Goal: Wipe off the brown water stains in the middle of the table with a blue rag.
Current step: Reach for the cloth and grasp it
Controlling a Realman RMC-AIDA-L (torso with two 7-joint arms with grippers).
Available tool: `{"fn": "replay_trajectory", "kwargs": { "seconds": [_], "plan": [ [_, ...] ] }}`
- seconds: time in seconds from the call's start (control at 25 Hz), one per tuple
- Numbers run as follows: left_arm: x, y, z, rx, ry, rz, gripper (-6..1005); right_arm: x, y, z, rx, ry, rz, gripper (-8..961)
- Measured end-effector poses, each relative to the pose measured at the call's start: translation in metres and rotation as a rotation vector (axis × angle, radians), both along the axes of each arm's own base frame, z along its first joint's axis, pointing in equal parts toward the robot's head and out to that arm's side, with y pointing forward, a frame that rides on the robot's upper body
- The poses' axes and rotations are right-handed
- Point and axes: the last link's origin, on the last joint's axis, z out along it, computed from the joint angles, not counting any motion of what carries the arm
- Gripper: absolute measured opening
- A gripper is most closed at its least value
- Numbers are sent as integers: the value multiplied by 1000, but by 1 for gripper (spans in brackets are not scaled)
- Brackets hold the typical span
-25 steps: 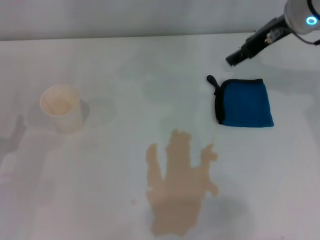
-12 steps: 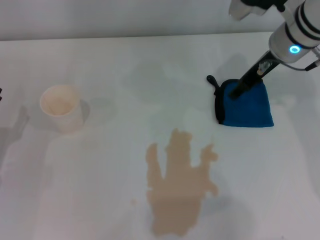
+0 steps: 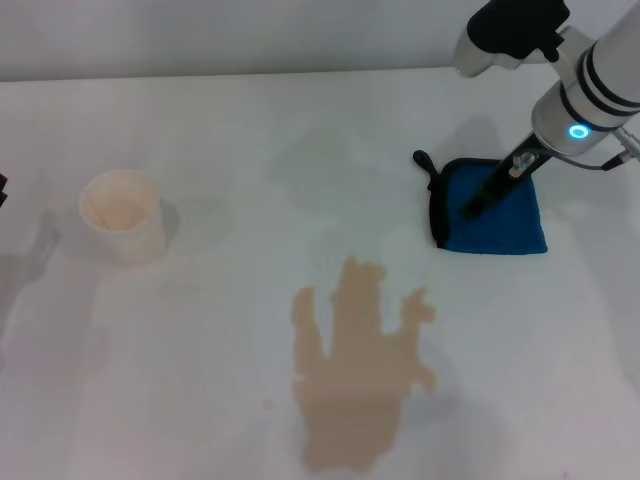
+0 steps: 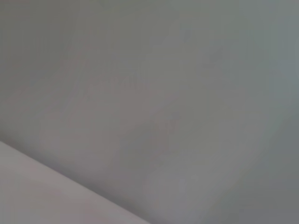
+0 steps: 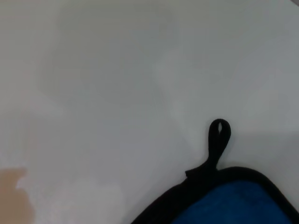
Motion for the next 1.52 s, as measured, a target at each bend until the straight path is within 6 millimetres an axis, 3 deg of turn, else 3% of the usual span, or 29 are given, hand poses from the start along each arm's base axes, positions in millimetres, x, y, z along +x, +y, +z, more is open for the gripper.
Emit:
{"fn": "replay_trajectory", "kwargs": {
  "seconds": [0.48,1.12,1.32,1.52],
  "plan": [
    [1,0,-1,-10,8,-6,878,15,-1,-8,21,0,-25,768],
    [3,5,2,0,30,-23,878,16,0,-6,43,-18,-41,754],
    [4,6,3,5,34,-25,878,13,0,-7,28,-23,-36,695],
    [3,6,4,9,34,-24,878,11,1,-6,22,-21,-38,541]
  ]
}}
